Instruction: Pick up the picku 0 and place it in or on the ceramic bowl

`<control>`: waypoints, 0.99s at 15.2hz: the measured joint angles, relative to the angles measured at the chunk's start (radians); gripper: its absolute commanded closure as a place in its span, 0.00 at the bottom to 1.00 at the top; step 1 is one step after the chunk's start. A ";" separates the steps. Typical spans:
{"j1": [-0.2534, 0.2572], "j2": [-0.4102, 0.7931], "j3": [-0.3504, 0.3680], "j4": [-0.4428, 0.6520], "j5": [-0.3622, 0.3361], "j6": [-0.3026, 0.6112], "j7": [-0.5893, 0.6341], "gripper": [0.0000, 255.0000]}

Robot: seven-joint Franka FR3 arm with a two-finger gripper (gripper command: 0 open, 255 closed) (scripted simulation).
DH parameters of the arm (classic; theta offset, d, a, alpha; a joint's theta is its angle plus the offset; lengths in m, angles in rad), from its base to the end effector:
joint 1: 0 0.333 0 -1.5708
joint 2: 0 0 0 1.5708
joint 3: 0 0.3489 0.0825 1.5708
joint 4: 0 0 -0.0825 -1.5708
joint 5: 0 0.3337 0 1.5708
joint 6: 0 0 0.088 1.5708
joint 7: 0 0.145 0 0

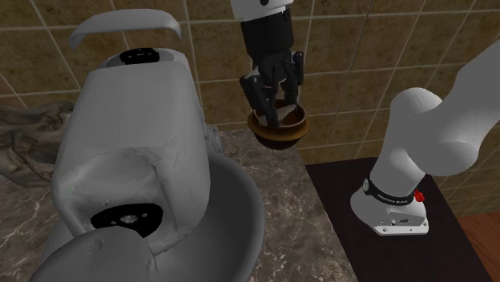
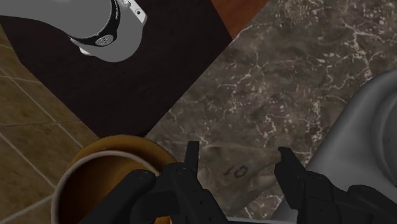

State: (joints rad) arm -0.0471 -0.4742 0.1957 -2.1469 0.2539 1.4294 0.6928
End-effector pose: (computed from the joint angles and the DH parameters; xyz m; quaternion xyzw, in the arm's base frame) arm 0.2972 0.0986 0.5654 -0.9486 0.2792 0.1469 0.0264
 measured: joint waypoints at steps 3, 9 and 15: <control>-0.027 -0.025 -0.060 -0.017 -0.044 -0.024 -0.077 1.00; -0.078 -0.027 -0.168 -0.008 -0.134 -0.057 -0.223 1.00; -0.085 -0.048 -0.178 -0.057 -0.153 0.027 -0.249 1.00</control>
State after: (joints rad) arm -0.1319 -0.5219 0.0179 -2.2038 0.1013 1.4563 0.4434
